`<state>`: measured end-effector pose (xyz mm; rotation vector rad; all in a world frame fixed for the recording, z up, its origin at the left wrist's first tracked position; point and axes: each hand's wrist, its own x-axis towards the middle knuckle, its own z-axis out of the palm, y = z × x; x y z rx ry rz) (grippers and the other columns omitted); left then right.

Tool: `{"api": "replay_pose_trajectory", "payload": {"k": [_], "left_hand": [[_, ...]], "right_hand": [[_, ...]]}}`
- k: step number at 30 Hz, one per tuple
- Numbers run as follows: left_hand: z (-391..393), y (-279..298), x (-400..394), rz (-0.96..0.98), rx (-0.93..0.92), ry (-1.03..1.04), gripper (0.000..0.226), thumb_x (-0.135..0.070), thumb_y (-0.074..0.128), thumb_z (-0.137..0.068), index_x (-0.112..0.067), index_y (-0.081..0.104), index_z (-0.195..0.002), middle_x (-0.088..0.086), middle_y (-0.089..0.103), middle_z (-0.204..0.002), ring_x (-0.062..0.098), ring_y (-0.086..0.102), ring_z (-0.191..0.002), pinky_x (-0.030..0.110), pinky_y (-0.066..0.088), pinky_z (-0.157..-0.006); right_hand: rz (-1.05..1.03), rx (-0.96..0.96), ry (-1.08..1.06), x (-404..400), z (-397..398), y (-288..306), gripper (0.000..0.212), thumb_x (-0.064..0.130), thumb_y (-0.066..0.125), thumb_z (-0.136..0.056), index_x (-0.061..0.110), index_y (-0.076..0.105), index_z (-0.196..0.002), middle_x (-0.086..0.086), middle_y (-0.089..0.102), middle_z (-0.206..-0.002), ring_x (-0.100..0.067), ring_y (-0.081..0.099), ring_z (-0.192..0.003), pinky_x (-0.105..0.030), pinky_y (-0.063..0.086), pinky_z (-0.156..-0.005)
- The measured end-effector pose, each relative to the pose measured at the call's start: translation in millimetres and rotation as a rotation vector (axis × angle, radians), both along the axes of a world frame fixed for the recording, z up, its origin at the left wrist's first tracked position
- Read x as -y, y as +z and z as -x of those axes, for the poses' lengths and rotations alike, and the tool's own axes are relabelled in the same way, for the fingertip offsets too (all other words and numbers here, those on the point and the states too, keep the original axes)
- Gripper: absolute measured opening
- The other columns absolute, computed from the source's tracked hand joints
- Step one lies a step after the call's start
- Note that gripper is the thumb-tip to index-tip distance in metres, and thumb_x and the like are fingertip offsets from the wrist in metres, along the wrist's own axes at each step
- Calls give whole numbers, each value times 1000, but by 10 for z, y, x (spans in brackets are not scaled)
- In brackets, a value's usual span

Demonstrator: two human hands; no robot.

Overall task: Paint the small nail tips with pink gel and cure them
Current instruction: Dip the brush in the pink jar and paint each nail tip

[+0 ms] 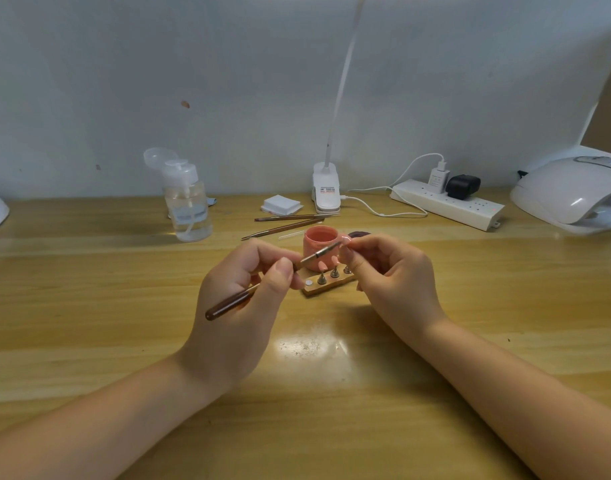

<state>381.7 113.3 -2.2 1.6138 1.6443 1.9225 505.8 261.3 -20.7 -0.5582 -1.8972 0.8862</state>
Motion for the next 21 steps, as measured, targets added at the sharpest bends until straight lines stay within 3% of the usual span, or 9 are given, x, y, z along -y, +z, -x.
{"api": "replay_pose_trajectory", "payload": {"k": [5, 10, 14, 21], "left_hand": [[-7, -1, -28, 37, -6, 30, 14, -25, 55, -89, -20, 67, -96, -8, 72, -83, 8, 67, -84, 12, 47, -73], [-1, -3, 2, 20, -61, 8, 25, -35, 51, -85, -18, 67, -91, -5, 71, -79, 11, 67, -80, 17, 49, -71], [-2, 21, -20, 13, -55, 53, 11, -29, 56, -91, -27, 66, -97, -12, 72, -87, 7, 67, -85, 10, 46, -72], [-7, 0, -25, 44, -83, 60, 13, -26, 56, -90, -28, 68, -96, -10, 72, -86, 5, 64, -78, 10, 43, -68]], "right_hand": [[-10, -5, 0, -5, 6, -7, 13, 13, 70, -85, 21, 70, -95, 0, 71, -81, -25, 65, -68, -50, 54, -59], [-34, 2, -28, -29, 2, -26, 13, 12, 70, -86, 21, 69, -95, 0, 70, -80, -26, 64, -69, -50, 54, -60], [-59, -5, -32, -31, 0, -27, 11, 12, 69, -87, 15, 70, -97, 0, 70, -80, -25, 63, -67, -48, 53, -61], [-105, -16, -15, -6, -7, -6, 11, 8, 68, -86, 15, 70, -95, 0, 68, -78, -24, 60, -64, -45, 51, -61]]}}
